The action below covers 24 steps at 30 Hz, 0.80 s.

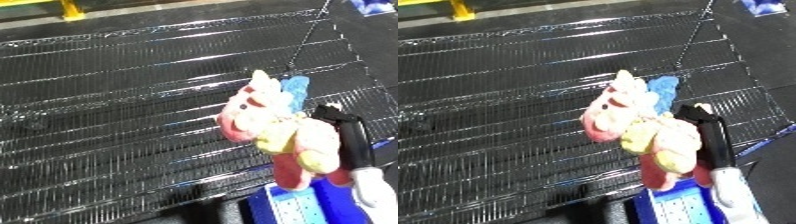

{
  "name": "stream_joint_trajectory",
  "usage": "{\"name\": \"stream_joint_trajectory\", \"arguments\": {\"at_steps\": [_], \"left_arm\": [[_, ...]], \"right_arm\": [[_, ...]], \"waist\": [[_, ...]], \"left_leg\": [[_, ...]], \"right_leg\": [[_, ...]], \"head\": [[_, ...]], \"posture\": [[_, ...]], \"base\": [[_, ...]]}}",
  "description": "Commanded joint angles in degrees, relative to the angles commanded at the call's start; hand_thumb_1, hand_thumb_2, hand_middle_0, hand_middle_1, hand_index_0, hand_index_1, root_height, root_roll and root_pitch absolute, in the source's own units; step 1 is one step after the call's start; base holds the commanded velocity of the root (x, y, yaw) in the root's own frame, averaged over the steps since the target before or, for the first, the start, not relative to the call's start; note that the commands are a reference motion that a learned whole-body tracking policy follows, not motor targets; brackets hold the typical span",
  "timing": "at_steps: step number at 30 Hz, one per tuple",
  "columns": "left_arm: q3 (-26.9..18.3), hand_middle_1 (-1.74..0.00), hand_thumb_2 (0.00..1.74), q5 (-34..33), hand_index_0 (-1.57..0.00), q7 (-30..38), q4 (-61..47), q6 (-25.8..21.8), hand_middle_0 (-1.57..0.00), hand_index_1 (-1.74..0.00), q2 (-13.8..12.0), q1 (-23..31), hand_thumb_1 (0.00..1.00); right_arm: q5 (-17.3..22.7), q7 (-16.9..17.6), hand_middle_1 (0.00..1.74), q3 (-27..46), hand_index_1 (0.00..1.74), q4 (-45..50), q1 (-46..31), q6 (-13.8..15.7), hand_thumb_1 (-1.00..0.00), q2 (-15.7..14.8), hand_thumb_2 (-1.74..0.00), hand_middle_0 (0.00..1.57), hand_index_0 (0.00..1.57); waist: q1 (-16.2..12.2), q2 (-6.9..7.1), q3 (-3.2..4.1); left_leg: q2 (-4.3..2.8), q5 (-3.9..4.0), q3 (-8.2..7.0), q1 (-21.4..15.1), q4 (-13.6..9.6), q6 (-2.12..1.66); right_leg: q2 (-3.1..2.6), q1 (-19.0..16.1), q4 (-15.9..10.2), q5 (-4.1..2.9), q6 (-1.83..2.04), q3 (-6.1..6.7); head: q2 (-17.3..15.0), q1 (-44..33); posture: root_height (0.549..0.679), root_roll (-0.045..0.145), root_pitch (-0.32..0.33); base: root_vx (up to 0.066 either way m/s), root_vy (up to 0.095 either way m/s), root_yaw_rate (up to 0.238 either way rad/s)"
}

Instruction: Pick up the object and place it into the box

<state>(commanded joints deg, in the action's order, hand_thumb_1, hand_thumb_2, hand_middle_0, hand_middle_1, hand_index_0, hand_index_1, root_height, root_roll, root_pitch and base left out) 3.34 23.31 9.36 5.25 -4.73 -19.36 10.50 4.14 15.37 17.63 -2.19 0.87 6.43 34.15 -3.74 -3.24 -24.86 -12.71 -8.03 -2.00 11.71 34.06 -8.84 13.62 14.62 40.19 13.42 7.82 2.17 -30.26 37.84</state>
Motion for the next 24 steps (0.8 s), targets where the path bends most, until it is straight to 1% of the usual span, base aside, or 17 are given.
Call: {"name": "stream_joint_trajectory", "arguments": {"at_steps": [6,10,13,17,21,24], "left_arm": [[-0.04,-1.74,1.74,-0.24,-1.57,-0.52,0.22,0.44,-1.57,-1.74,0.10,0.38,1.00],[0.48,-1.74,1.74,-0.53,-1.57,-0.76,0.43,0.59,-1.57,-1.74,-0.06,0.28,1.00],[0.62,-1.74,1.74,-0.25,-1.57,-0.84,0.86,0.72,-1.57,-1.74,0.03,0.39,1.00],[0.52,-1.74,1.74,0.55,-1.57,-0.90,1.28,0.82,-1.57,-1.74,0.20,0.96,1.00],[0.83,-1.74,1.74,1.31,-1.57,-0.86,1.47,0.60,-1.57,-1.74,-0.04,0.98,1.00],[1.45,-1.74,1.74,1.45,-1.57,-0.72,2.46,0.38,-1.57,-1.74,-0.27,0.38,1.00]], "right_arm": [[1.91,1.88,1.74,5.64,1.74,-1.33,-5.42,0.86,-1.00,-3.19,-1.74,1.57,1.57],[3.43,3.84,1.74,9.79,1.74,-2.83,-8.50,1.86,-1.00,-4.95,-1.74,1.57,1.57],[4.73,4.09,1.74,11.90,1.74,-4.75,-10.87,2.28,-1.00,-6.12,-1.74,1.57,1.57],[6.26,4.05,1.74,14.50,1.74,-8.22,-13.60,2.28,-1.00,-6.65,-1.74,1.57,1.57],[9.34,4.84,1.74,16.72,1.74,-12.11,-14.42,3.13,-1.00,-6.80,-1.74,1.57,1.57],[10.90,5.48,1.74,17.74,1.74,-15.14,-14.41,3.87,-1.00,-7.05,-1.74,1.57,1.57]], "waist": [[-2.50,-0.08,0.91],[-4.36,-0.22,1.39],[-5.52,-0.35,1.73],[-6.91,-0.38,2.11],[-8.25,-0.55,2.28],[-9.20,-0.60,2.63]], "left_leg": [[-0.33,-0.78,-0.69,-0.85,0.90,-0.06],[-0.56,-1.42,-1.23,-1.35,1.61,-0.06],[-0.64,-1.84,-1.58,-1.76,2.04,-0.08],[-0.77,-2.24,-2.04,-2.12,2.44,-0.20],[-0.86,-2.41,-2.50,-2.29,2.69,-0.31],[-0.91,-2.54,-2.79,-2.44,2.76,-0.35]], "right_leg": [[-0.25,-1.15,-0.51,-0.18,-0.15,0.45],[-0.45,-1.66,-0.69,-0.31,-0.17,0.85],[-0.58,-2.10,-0.85,-0.34,-0.20,1.16],[-0.66,-2.42,-1.11,-0.53,-0.23,1.48],[-0.79,-2.36,-1.38,-1.02,-0.29,1.89],[-0.95,-2.53,-1.89,-1.31,-0.36,2.07]], "head": [[0.32,5.25],[-1.56,10.54],[-2.86,14.94],[-1.45,20.56],[-3.61,23.45],[-4.82,25.66]], "posture": [[0.634,0.051,-0.198],[0.635,0.052,-0.205],[0.635,0.053,-0.209],[0.636,0.055,-0.212],[0.637,0.057,-0.212],[0.638,0.059,-0.211]], "base": [[-0.012,-0.004,-0.067],[-0.009,0.007,-0.065],[-0.006,0.016,-0.079],[-0.014,0.009,-0.076],[-0.030,0.022,-0.082],[-0.020,0.009,-0.083]]}}
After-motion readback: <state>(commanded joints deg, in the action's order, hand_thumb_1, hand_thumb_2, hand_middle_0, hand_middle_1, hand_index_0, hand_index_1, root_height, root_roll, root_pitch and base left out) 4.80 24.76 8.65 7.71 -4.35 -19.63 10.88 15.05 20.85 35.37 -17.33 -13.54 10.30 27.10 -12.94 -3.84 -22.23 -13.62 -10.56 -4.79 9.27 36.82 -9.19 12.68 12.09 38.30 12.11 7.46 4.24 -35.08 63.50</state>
